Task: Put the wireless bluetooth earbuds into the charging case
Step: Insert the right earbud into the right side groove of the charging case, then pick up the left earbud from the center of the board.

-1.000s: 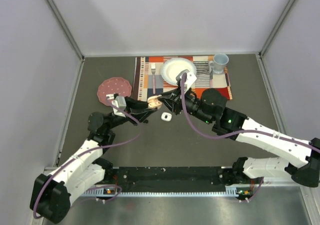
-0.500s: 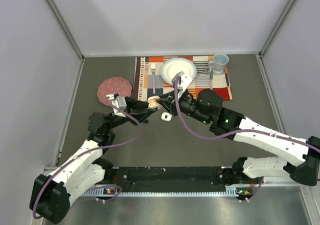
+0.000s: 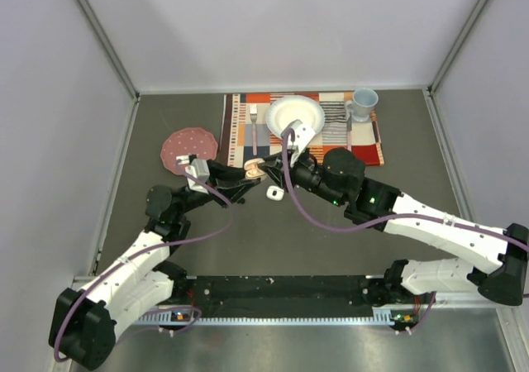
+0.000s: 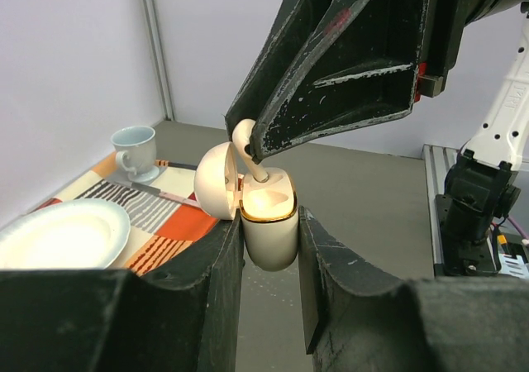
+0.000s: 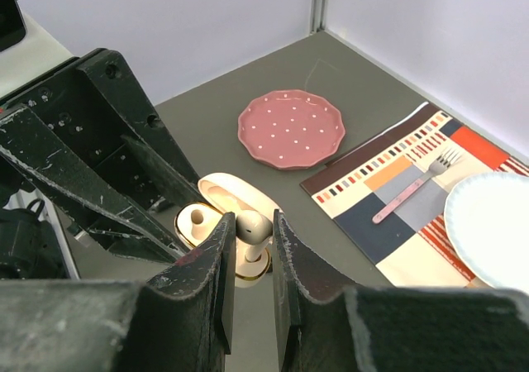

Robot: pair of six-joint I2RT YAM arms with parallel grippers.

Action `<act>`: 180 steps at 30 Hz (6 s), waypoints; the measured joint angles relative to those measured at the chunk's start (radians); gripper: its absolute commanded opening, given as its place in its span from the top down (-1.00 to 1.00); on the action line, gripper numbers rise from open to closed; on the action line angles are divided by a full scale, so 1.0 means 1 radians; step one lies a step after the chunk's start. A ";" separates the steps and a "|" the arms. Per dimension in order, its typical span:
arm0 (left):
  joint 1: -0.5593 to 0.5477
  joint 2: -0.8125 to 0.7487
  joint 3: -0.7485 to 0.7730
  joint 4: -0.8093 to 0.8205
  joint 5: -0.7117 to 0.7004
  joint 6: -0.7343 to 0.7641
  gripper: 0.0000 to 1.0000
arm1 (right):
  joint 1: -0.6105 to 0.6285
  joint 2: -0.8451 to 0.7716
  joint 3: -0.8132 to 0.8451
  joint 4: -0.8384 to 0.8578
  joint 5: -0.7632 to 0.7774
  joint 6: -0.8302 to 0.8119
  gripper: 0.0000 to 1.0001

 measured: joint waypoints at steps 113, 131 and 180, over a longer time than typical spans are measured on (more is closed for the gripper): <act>-0.005 -0.174 -0.046 0.000 -0.148 0.029 1.00 | -0.435 0.371 0.045 -0.496 0.008 0.904 -0.98; -0.005 -0.187 -0.055 -0.033 -0.171 0.031 1.00 | -0.495 0.575 0.137 -0.553 0.025 0.971 -0.19; -0.005 -0.160 -0.058 -0.035 -0.172 0.031 1.00 | -0.456 0.774 0.236 -0.555 0.074 0.908 0.18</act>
